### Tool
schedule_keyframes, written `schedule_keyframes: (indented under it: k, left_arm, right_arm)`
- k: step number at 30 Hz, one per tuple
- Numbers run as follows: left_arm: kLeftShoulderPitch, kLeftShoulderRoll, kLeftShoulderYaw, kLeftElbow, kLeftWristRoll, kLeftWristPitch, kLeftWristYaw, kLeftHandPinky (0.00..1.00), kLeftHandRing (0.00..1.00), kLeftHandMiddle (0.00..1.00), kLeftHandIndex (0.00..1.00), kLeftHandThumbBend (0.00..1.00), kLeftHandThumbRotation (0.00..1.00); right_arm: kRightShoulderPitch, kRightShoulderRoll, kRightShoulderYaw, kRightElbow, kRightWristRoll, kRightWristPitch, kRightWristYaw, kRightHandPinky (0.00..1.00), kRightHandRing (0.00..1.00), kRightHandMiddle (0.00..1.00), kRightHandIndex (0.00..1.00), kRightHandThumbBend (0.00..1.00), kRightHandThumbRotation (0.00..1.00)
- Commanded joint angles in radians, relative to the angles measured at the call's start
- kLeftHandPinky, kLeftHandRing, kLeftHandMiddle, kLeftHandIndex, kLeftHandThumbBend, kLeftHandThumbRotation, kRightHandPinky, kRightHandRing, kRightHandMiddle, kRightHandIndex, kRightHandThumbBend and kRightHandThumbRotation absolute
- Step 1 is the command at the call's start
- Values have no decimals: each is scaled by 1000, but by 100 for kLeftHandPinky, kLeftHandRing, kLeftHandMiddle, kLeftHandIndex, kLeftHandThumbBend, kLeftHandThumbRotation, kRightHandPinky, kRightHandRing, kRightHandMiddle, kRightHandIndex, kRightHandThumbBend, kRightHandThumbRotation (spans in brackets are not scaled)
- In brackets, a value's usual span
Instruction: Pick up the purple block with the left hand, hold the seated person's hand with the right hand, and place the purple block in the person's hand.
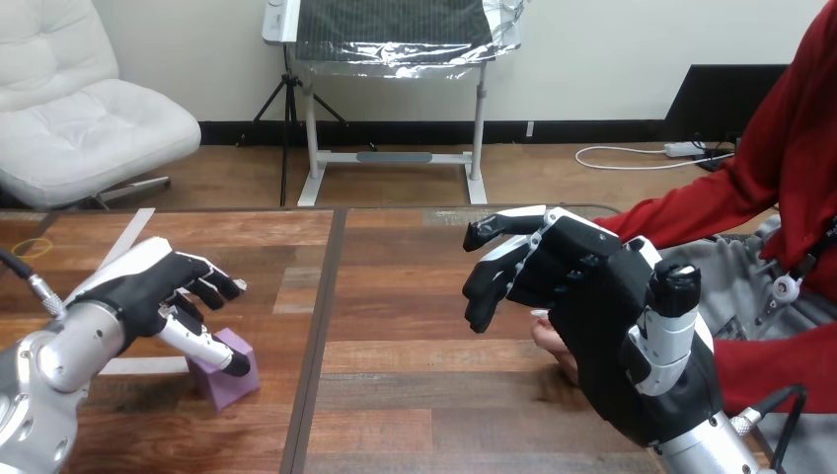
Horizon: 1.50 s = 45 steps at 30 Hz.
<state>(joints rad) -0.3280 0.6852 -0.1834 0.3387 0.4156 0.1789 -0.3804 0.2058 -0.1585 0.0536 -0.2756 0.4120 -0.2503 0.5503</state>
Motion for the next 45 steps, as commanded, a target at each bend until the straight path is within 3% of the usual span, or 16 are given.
schedule_keyframes:
  k: [1,11,34,45]
  left_arm:
    - [-45,3,-5,-48,20,4,-8,64,76,80,75,89,11]
    - [-49,-2,-5,-61,32,34,-39,65,79,82,77,89,12]
    - [-46,-10,-7,-56,38,30,-35,65,80,83,80,90,14]
    - [-45,-7,-32,-66,114,49,-7,66,80,82,79,91,20]
  right_arm:
    - [-49,7,-10,-12,11,-17,1,36,44,52,62,90,100]
    - [-49,7,-10,-11,14,-14,3,36,44,52,62,91,100]
    - [-49,6,-14,-8,14,-19,7,37,45,52,63,90,100]
    - [-48,7,-13,-11,13,-15,5,38,44,52,63,90,100]
